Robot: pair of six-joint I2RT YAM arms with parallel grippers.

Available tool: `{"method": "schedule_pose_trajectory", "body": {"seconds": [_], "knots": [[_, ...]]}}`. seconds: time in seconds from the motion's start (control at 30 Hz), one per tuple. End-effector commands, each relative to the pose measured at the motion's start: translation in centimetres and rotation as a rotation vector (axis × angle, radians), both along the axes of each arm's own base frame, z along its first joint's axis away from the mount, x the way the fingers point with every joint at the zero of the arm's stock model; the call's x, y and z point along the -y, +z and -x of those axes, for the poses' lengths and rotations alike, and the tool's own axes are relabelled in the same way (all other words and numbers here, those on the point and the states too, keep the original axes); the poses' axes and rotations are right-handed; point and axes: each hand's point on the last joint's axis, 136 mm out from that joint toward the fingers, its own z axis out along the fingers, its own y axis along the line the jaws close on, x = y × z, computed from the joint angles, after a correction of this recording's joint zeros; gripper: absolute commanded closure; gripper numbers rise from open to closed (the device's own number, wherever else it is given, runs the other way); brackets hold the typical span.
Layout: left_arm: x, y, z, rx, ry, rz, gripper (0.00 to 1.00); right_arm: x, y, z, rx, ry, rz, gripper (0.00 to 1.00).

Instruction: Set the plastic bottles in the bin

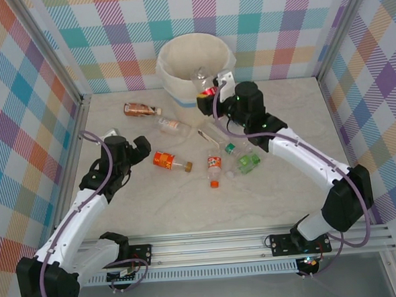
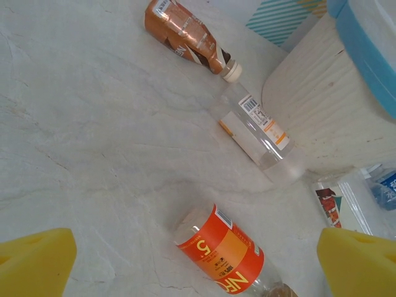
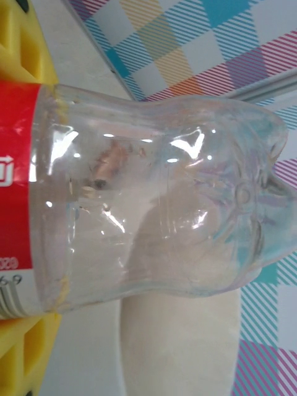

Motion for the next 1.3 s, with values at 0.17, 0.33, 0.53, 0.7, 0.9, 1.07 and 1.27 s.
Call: {"method": "schedule_pose_trajectory", "body": {"seconds": [0.17, 0.33, 0.53, 0.7, 0.9, 1.07, 1.27], "knots": [[-1.3, -0.8, 1.4, -0.019, 0.042, -0.002, 0.00, -0.2, 2.7, -4.3, -0.040, -0.018, -0.022, 0.46], [-1.5, -0.8, 1.6, -0.018, 0.045, -0.001, 0.00, -0.3, 3.9, -7.3, -0.045, -0.057, -0.027, 0.45], [-1.2, -1.0, 1.8, -0.015, 0.037, 0.029, 0.00, 0.2, 4.5, -11.4, -0.068, -0.154, -0.070, 0.43], [-1.1, -1.3, 2.0, -0.026, 0.032, 0.042, 0.00, -0.4, 4.2, -13.8, -0.091, -0.184, -0.105, 0.41], [-1.0, -1.5, 2.3, -0.032, 0.038, 0.070, 0.00, 1.1, 2.5, -17.1, -0.105, -0.352, -0.072, 0.33], [-1.3, -1.8, 2.6, -0.052, 0.059, 0.066, 0.00, 2.9, 1.1, -18.5, -0.137, -0.485, -0.053, 0.20], [-1.1, -2.2, 2.5, -0.058, 0.050, 0.073, 0.00, 3.2, 2.3, -17.3, -0.125, -0.466, -0.023, 0.14]]}}
